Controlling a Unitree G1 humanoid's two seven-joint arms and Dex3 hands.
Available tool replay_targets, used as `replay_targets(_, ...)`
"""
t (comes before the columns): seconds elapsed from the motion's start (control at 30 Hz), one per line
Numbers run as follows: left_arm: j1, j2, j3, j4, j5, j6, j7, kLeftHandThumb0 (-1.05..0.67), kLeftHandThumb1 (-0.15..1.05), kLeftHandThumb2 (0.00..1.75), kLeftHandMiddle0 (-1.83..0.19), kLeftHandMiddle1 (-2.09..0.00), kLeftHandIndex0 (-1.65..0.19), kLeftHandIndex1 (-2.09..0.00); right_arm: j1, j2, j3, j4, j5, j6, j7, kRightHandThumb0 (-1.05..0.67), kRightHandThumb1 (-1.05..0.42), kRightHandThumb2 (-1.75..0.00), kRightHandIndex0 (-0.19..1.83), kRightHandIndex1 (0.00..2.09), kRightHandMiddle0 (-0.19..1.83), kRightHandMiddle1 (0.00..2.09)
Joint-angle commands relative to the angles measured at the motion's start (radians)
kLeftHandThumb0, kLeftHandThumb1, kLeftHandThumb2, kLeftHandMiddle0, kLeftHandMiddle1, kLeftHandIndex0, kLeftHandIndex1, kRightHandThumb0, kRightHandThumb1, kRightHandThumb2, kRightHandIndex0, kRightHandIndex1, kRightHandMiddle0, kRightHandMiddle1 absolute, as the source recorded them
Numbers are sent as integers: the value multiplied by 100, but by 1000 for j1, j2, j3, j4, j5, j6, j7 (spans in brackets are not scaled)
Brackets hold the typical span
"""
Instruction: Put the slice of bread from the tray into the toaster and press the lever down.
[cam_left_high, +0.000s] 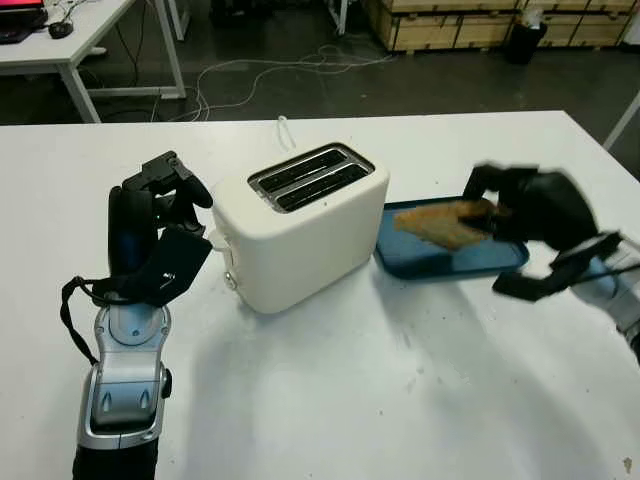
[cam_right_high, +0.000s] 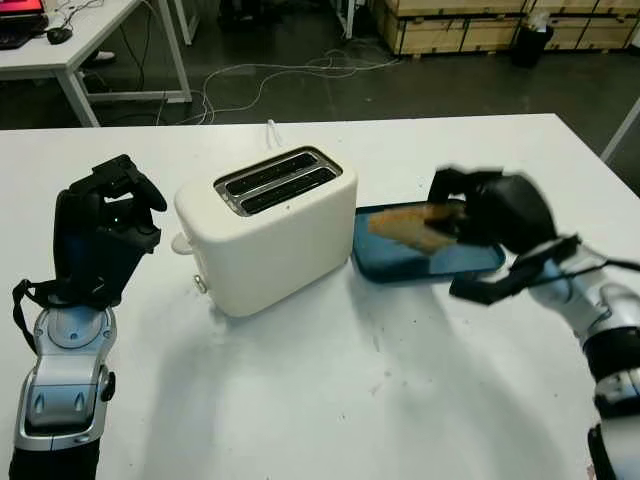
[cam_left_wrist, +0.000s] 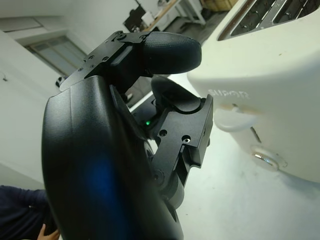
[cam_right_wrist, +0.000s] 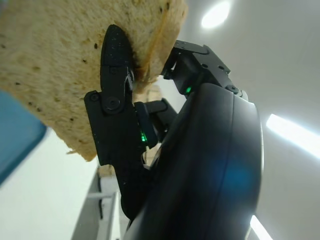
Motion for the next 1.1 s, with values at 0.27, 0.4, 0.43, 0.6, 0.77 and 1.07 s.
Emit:
replay_targets(0.27,-7,7,3,-17,19,17,-1,17,79,111,-120,-175,-79,-175,-449,106,-83,170,310,48,513,-37,-92,-20,89,175,68,175)
replay_targets(0.4,-5,7,9,-20,11,15,-3,17,80,110,-120,-175,-78,-175,-596,159,-76,241,301,86,569,-39,-92,-18,96,175,77,175)
replay_targets(0.43,-3,7,9,-22,12,16,-3,17,80,110,-120,-175,-78,-175,-622,176,-77,259,306,89,585,-37,-92,-19,99,175,80,175)
replay_targets(0.6,1,6,11,-20,10,13,-1,16,80,109,-118,-175,-78,-175,-725,252,-61,350,281,92,601,-49,-92,-26,109,175,90,175)
replay_targets(0.77,3,12,7,-20,20,6,0,16,80,109,-118,-175,-78,-175,-755,336,-66,385,302,168,656,-66,-92,-35,111,175,92,175)
replay_targets(1.07,7,14,12,-13,14,-10,3,17,78,110,-119,-175,-80,-175,-737,434,-56,378,304,210,744,-67,-92,-32,115,175,98,175)
